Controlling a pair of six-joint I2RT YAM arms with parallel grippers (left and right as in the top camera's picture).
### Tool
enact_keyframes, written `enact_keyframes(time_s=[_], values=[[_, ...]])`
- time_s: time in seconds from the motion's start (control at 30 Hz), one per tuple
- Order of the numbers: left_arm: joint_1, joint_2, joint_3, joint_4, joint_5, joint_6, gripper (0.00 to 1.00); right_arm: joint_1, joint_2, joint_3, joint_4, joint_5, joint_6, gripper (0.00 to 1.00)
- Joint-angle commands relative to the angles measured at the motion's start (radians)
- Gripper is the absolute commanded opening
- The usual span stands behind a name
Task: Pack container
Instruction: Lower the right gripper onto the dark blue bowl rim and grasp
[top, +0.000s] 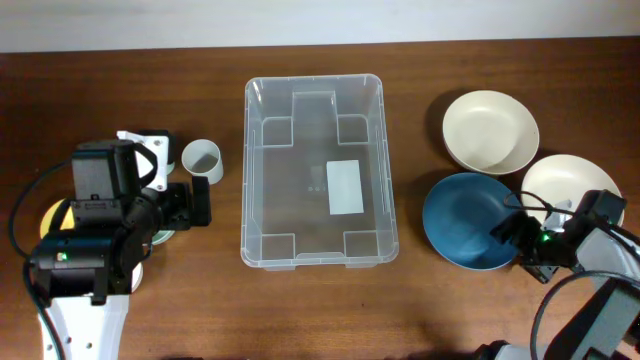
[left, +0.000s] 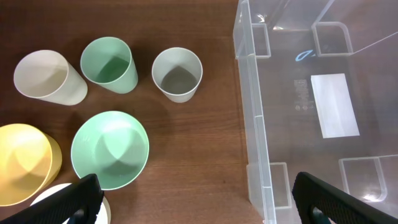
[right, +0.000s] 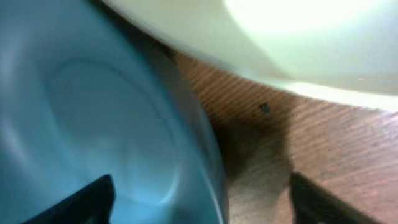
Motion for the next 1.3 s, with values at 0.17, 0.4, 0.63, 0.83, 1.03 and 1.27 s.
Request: enact_keyframes(time_s=[0.17,0.4,0.63,0.83,1.03,1.27], values=[[0.003,0.000,0.018,0.012,0.008,0.019,1.00,-0.005,0.021,-0.009,0.007,-0.021,-0.007,0.56],[0.003,0.000,0.018,0.021,0.008,0.019,1.00,-0.005,0.021,-0.008,0.002,-0.022,-0.006,0.29],[0.003,0.000,0.018,0.023,0.008,0.019,1.00,-0.005,0.020,0.006,0.002,-0.022,-0.006,0.19],[0.003,0.000,0.018,0.024,0.008,0.019,1.00,-0.005,0.018,0.016,0.002,-0.022,-0.006,0.06],[0.003,0.000,0.018,0.026,0.008,0.019,1.00,-0.005,0.018,0.030,-0.002,-0.022,-0.006,0.04],[0.003,0.000,0.018,0.032,0.007,0.019,1.00,-0.004,-0.029,0.077,-0.053,-0.022,-0.006,0.04]])
